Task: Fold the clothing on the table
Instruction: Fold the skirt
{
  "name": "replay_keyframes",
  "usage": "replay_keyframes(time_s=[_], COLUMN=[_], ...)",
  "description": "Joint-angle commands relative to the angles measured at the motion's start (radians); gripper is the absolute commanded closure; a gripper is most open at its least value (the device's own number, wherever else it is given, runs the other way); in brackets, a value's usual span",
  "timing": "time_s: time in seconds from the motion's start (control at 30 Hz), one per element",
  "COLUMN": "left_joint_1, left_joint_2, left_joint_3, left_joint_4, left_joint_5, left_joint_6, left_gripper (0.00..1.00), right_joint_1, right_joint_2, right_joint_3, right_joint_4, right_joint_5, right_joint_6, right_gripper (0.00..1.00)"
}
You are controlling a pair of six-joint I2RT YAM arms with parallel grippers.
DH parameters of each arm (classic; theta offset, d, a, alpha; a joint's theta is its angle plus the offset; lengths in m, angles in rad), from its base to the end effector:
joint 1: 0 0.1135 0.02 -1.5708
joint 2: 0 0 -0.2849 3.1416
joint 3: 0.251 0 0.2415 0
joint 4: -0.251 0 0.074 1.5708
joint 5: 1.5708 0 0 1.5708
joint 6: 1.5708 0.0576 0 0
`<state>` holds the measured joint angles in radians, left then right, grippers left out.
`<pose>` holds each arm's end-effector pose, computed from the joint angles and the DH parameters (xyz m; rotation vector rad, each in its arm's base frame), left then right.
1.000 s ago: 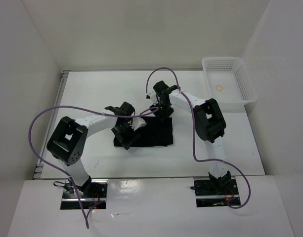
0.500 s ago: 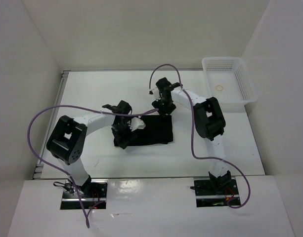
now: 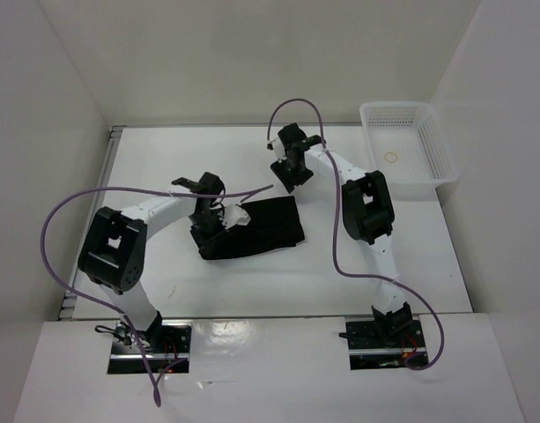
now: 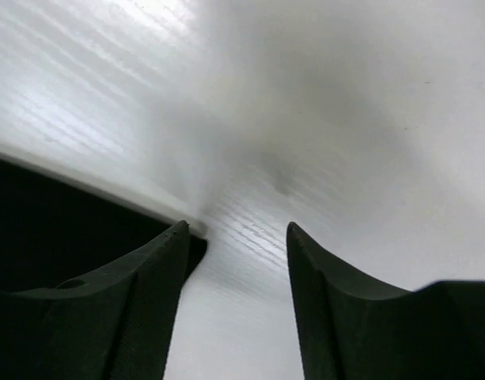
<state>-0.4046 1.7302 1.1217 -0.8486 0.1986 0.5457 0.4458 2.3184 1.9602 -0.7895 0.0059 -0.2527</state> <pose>0.2771 -0.1310 0.1807 1.3881 2.6608 -0.2862 0.4584 0.2187 0.1766 -0.9290 2.5559 0.0483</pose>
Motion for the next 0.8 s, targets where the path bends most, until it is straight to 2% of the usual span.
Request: replay_keyframes(time_s=[0.0,0.03,0.1,0.13,0.17,0.23,0.33,0.43,0.6,0.77], left_joint_1=[0.044,0.064,0.082,0.098,0.098,0.112,0.121,0.145,0.237,0.296], left_joint_2=[-0.107,-0.13,-0.153,-0.153,-0.162,-0.162,-0.173,-0.201,-0.221,-0.167], left_joint_3=[0.111,0.13,0.165,0.193,0.204,0.213,0.213,0.187,0.187,0.199], left_joint_4=[-0.107,-0.133,-0.145,-0.158,-0.158,-0.191,-0.202,-0.185,-0.077,0.043], left_joint_5=[0.025,0.041,0.088,0.1,0.111,0.133,0.142,0.142,0.16,0.036], left_joint_6=[0.003,0.003,0.003,0.003,0.003,0.003,0.016,0.016,-0.085,-0.266], left_gripper=[0.62,0.61,0.52,0.47,0.36,0.29,0.13,0.07,0.04,0.0], right_joint_1=[-0.015,-0.015,-0.015,-0.015,-0.015,-0.015,-0.004,0.021,0.054,0.1], right_joint_2=[-0.057,-0.066,-0.089,-0.09,-0.105,-0.138,-0.194,-0.231,-0.231,-0.209], right_joint_3=[0.054,0.054,0.054,0.063,0.063,0.063,0.023,-0.032,-0.102,-0.164], right_joint_4=[0.013,0.024,0.024,0.024,0.024,0.001,0.001,-0.008,-0.027,-0.051], right_joint_5=[0.054,0.054,0.065,0.065,0.053,0.029,-0.01,-0.05,-0.104,-0.098], right_joint_6=[-0.007,-0.007,-0.007,-0.007,-0.007,0.003,0.012,0.023,0.067,0.102], right_gripper=[0.41,0.41,0.41,0.41,0.41,0.4,0.37,0.36,0.36,0.36])
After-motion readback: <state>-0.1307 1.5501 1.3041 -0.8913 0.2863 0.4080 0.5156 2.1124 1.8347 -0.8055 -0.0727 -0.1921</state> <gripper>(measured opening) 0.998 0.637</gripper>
